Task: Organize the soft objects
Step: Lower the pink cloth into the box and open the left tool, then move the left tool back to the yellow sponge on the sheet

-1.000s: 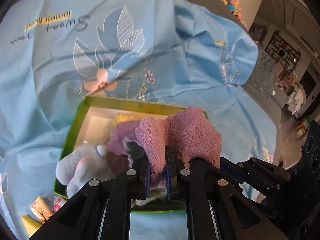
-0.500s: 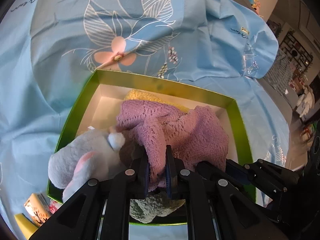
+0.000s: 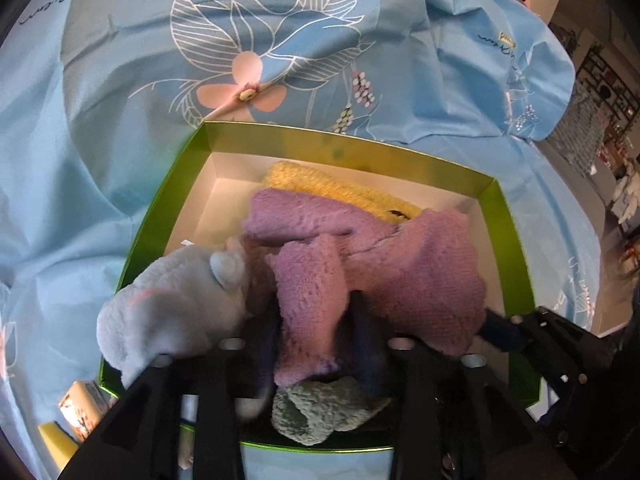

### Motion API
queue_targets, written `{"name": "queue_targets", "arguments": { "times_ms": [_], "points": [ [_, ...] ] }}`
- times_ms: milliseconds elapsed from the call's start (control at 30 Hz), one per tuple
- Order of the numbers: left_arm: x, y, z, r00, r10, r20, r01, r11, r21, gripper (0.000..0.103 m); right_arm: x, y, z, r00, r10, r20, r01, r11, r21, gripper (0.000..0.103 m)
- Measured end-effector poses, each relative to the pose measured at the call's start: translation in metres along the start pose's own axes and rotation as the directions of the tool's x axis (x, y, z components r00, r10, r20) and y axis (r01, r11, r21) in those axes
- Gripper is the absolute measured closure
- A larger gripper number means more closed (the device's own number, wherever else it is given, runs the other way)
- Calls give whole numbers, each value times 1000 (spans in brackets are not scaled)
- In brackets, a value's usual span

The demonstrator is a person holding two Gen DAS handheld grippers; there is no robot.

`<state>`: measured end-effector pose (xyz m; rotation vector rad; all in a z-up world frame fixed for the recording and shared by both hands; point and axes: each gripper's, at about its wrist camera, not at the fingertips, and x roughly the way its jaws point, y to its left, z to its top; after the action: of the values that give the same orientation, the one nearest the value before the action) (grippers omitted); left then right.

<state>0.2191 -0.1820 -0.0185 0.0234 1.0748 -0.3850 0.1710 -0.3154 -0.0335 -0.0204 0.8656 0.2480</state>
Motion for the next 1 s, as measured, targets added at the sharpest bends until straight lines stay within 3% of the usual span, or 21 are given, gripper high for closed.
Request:
{"name": "queue_targets", "arguments": {
  "times_ms": [233,400,767,900,1000],
  "points": [
    [-6,-9,-3,1000,2,6,-2,1000,24,30,-13,-6,-3,999,-35,27,34,999,20,43],
    [-17,-12,-4,1000,2,16,-3,1000,15,14,-28,-14,-6,996,-69,55,67,997,46,23],
    [-54,-20,-15,992,85,91,-88,996,29,12,-73,-12,-19,984,-104,141,97,994,60,5],
    [-71,-19,-25,988,92,124,-95,995,17,0,-88,-7,-25,980,-116,162,108,992,57,1],
    [-84,-18,-32,984,99,146,-100,995,5,0,-98,-4,-30,978,-117,174,108,992,64,1]
  ]
}}
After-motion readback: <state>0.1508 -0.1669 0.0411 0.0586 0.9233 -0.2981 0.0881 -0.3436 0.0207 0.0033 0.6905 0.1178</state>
